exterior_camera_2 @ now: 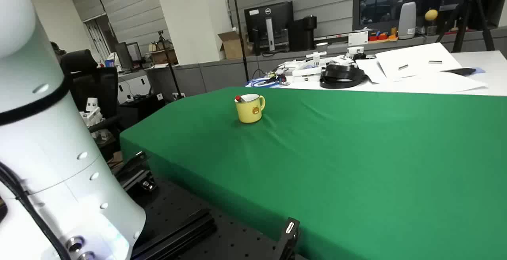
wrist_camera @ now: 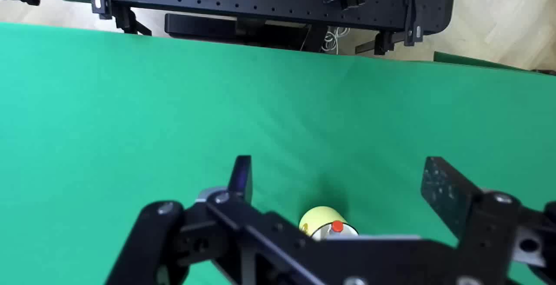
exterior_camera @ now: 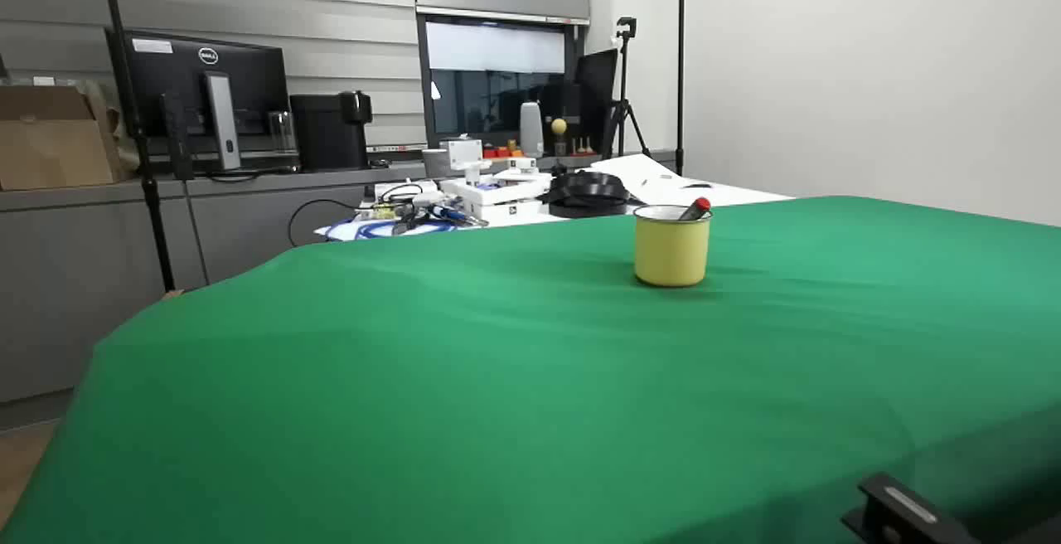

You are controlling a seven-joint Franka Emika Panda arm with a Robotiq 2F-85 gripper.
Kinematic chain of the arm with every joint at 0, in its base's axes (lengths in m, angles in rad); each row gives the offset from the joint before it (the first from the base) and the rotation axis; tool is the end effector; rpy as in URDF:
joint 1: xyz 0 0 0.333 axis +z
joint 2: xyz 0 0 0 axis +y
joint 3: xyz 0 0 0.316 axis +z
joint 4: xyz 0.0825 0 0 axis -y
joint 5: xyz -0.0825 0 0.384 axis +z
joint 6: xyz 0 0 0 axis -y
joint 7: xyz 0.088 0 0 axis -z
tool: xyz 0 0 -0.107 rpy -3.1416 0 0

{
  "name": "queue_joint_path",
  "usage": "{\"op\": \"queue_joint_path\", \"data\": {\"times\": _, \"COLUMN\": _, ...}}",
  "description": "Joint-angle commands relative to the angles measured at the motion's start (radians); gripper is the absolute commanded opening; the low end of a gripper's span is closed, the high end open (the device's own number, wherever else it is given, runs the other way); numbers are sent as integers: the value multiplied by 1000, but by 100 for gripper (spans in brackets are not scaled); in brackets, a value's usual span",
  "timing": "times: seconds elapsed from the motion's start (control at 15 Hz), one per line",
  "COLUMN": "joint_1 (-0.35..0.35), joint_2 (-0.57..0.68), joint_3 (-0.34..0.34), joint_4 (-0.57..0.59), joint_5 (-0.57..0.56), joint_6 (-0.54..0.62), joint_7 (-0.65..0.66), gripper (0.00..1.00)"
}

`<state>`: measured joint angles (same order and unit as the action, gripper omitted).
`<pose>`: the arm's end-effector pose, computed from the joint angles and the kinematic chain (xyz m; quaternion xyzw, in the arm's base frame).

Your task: Take the marker out of the mug and put it on the table

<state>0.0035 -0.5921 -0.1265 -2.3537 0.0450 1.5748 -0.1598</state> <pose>0.3494 -0.0445 0.5266 -0.9934 -0.0300 0.0868 0.0693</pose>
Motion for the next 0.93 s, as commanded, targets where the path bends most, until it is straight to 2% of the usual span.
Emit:
{"op": "queue_joint_path", "data": {"times": 0.0, "joint_1": -14, "joint_2": 2, "joint_3": 10, "joint_4": 2, "joint_5": 5, "joint_6": 0, "joint_7": -6, "gripper": 100}}
{"op": "queue_joint_path", "data": {"times": 0.6, "joint_1": -14, "joint_2": -1, "joint_3": 10, "joint_4": 3, "joint_5": 5, "joint_6": 1, "joint_7": -6, "gripper": 100}}
{"op": "queue_joint_path", "data": {"times": 0.87, "joint_1": -2, "joint_2": 99, "joint_3": 22, "joint_4": 56, "joint_5": -5, "joint_6": 5, "joint_7": -18, "gripper": 100}}
